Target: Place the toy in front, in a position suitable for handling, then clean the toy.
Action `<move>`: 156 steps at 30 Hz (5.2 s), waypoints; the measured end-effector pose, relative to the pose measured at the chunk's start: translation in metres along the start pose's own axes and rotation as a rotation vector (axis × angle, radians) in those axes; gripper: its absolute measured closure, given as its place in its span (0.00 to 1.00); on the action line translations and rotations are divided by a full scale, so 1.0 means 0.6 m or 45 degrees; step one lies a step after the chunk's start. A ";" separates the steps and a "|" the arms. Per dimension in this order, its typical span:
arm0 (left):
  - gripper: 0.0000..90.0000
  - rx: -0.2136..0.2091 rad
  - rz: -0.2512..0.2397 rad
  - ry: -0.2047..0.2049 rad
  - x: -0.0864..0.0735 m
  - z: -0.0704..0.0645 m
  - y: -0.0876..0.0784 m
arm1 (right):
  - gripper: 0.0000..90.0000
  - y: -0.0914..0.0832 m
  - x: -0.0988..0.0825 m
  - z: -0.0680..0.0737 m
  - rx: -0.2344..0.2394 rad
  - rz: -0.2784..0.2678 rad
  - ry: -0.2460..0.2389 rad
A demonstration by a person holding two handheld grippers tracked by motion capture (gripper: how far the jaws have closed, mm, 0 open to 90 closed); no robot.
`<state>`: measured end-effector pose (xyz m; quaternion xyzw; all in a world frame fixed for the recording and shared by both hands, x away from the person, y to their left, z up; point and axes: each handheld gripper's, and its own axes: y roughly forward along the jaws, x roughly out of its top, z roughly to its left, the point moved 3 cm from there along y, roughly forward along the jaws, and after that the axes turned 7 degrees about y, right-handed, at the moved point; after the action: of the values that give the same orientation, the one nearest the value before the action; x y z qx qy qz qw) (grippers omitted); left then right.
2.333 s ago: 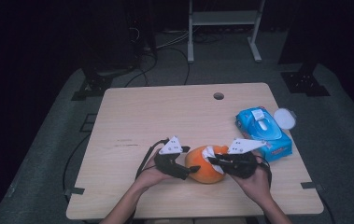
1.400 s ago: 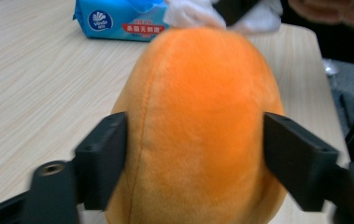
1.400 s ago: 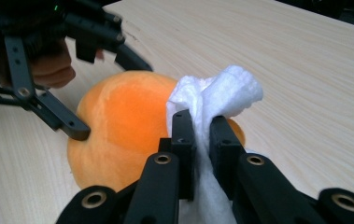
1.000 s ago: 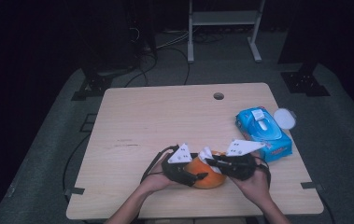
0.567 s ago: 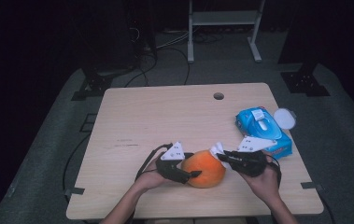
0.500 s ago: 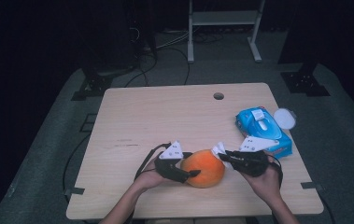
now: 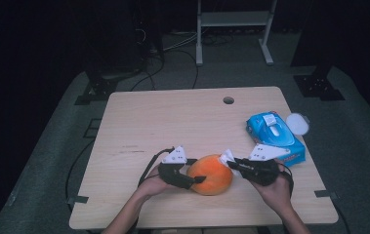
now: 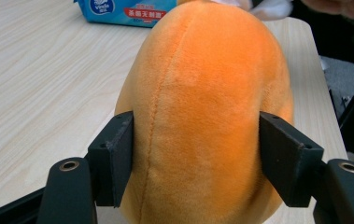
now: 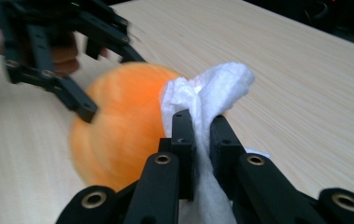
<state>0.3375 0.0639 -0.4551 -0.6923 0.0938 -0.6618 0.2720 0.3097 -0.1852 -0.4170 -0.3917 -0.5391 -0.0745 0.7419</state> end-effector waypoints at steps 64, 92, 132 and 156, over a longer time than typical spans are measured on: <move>0.33 0.050 0.027 0.138 0.034 -0.048 0.026 | 0.91 -0.012 0.000 -0.033 0.028 0.003 0.132; 0.32 0.099 0.032 0.135 0.044 -0.055 0.030 | 0.91 -0.008 0.009 -0.018 0.034 0.001 0.142; 0.27 -0.023 -0.003 0.040 0.025 -0.039 0.034 | 0.91 -0.006 -0.002 -0.022 0.159 0.013 0.142; 0.27 0.029 0.013 0.097 0.035 -0.055 0.040 | 0.91 -0.005 0.021 0.016 0.193 0.000 0.076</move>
<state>0.3134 0.0255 -0.4500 -0.6629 0.0999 -0.6874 0.2794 0.3060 -0.1767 -0.4039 -0.3321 -0.5207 -0.0450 0.7852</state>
